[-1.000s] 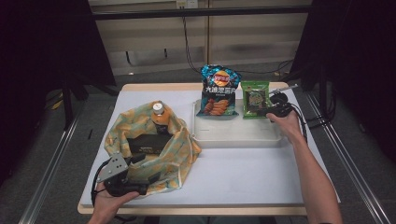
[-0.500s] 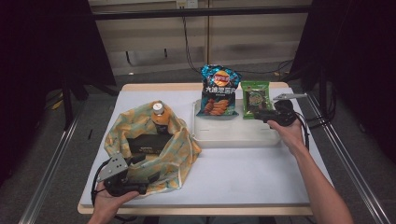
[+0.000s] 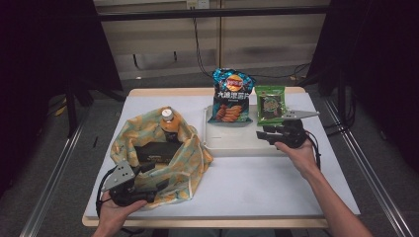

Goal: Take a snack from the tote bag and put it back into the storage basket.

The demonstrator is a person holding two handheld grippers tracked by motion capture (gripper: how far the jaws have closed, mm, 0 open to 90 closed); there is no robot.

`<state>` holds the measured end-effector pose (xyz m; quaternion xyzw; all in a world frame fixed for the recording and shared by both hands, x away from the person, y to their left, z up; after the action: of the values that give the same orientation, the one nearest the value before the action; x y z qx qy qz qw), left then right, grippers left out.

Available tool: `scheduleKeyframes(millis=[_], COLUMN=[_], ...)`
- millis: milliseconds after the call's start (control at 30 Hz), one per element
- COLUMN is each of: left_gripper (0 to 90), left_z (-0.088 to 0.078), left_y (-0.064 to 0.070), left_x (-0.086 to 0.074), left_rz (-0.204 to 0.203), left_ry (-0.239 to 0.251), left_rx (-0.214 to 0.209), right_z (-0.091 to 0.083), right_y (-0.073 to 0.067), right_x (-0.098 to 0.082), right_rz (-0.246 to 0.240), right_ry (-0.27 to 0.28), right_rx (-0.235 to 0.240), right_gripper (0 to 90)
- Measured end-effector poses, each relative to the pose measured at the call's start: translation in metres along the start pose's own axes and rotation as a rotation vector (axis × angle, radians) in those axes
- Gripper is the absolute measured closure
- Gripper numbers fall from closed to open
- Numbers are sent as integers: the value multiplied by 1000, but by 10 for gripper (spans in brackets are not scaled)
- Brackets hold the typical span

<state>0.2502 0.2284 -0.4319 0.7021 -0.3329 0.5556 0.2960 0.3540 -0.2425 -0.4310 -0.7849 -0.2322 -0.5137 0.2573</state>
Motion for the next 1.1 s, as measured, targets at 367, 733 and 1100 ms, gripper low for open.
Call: scheduleKeyframes(millis=[367,733,1100], left_gripper=[479,862,897], left_z=[6,28,34], left_y=[-8,-4,-3], left_x=[4,2,-12], left_rz=[-52,-36,-45], left_ry=[-2,-62,-109], left_rx=[-1,-58,-88], right_z=[18,49,92], right_y=[-53,-103,-143], right_x=[5,19,34], right_rz=[-61,-110,-123], right_ry=[-1,11,9], right_rx=[121,229,341], right_gripper=[526,538,624])
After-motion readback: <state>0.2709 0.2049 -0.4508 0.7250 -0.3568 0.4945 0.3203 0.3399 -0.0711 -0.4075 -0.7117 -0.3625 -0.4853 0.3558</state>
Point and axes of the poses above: each handheld gripper's, and its own axes: z roughly forward along the jaws, x roughly out of its top, y roughly to its right, the point moved 1 cm from there along z, roughly forward along the jaws, and after that the axes turned 10 degrees about y, right-handed, at the moved point
